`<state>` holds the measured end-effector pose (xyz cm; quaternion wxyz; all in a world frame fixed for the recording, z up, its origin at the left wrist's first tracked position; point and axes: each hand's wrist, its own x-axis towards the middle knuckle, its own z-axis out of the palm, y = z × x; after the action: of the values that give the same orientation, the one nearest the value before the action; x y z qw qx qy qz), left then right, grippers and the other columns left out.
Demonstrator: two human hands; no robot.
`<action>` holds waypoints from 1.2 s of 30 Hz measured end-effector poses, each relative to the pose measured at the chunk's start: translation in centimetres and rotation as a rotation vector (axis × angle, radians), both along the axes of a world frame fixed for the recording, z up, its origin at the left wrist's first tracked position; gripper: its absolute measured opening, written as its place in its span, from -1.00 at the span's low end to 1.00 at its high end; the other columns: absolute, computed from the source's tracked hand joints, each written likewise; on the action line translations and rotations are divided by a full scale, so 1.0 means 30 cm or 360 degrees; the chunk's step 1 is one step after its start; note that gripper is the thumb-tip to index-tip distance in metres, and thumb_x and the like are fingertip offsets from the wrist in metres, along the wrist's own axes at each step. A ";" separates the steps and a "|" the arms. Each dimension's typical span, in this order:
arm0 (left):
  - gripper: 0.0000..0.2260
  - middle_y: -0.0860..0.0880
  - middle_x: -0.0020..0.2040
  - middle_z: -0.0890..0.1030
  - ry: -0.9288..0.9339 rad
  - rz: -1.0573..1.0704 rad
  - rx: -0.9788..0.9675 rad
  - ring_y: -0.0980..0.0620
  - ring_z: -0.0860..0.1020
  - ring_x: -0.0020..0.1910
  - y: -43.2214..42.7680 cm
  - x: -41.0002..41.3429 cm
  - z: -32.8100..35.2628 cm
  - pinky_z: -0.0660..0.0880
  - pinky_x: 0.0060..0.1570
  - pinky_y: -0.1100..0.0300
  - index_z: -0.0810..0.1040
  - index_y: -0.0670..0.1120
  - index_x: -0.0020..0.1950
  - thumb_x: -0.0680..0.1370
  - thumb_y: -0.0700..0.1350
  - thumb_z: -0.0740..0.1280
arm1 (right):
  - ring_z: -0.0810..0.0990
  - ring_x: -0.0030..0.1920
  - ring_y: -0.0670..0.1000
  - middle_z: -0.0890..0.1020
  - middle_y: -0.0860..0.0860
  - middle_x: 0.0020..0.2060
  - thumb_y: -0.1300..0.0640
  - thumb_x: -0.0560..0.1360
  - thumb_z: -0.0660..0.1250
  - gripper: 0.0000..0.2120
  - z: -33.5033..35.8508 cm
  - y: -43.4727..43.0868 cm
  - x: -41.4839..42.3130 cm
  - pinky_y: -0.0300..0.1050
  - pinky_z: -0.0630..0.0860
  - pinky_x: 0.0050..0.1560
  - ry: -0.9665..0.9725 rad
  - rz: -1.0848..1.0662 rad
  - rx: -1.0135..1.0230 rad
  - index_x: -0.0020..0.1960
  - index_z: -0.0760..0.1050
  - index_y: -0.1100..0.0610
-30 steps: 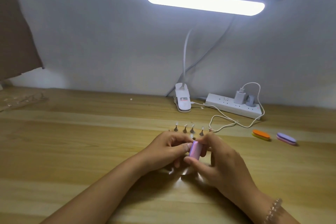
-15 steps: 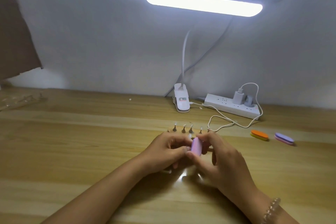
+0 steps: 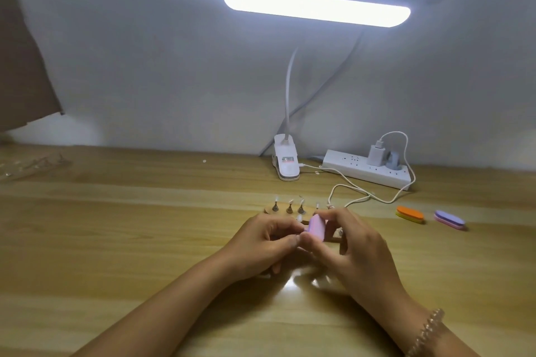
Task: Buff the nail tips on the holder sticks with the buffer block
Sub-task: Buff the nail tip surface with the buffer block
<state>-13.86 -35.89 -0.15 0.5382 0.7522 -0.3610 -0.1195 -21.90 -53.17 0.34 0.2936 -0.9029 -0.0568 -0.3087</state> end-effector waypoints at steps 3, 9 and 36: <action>-0.79 -0.02 -0.31 0.64 0.0012 0.0016 -0.0022 0.11 0.43 -0.55 -0.001 -0.005 0.002 0.34 -0.53 0.25 0.66 0.06 -0.02 0.64 -0.21 0.29 | 0.39 -0.30 -0.32 0.52 -0.23 -0.19 -0.18 0.41 0.45 -0.68 -0.003 0.018 -0.010 -0.42 0.28 -0.35 -0.0060 0.0005 -0.0187 0.02 0.53 -0.01; -0.80 0.10 -0.34 0.62 0.0039 0.0050 -0.0038 0.14 0.42 -0.56 -0.002 -0.004 0.004 0.32 -0.53 0.28 0.66 0.03 0.04 0.65 -0.21 0.27 | 0.44 -0.28 -0.39 0.53 -0.25 -0.17 -0.16 0.37 0.50 -0.66 -0.003 0.008 0.002 -0.46 0.30 -0.33 -0.0025 0.0012 -0.0021 0.02 0.51 -0.03; -0.89 0.09 -0.32 0.63 0.0029 0.0073 -0.0075 0.18 0.46 -0.55 0.002 -0.002 -0.001 0.37 -0.52 0.34 0.64 -0.07 -0.03 0.61 -0.22 0.34 | 0.47 -0.22 -0.34 0.49 -0.25 -0.22 -0.26 0.38 0.41 -0.68 -0.005 -0.007 0.014 -0.39 0.32 -0.30 0.0021 -0.0016 0.0013 -0.09 0.48 -0.05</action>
<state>-13.92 -35.85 -0.19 0.5615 0.7464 -0.3414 -0.1052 -21.49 -53.36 0.19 0.2961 -0.9040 -0.0490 -0.3045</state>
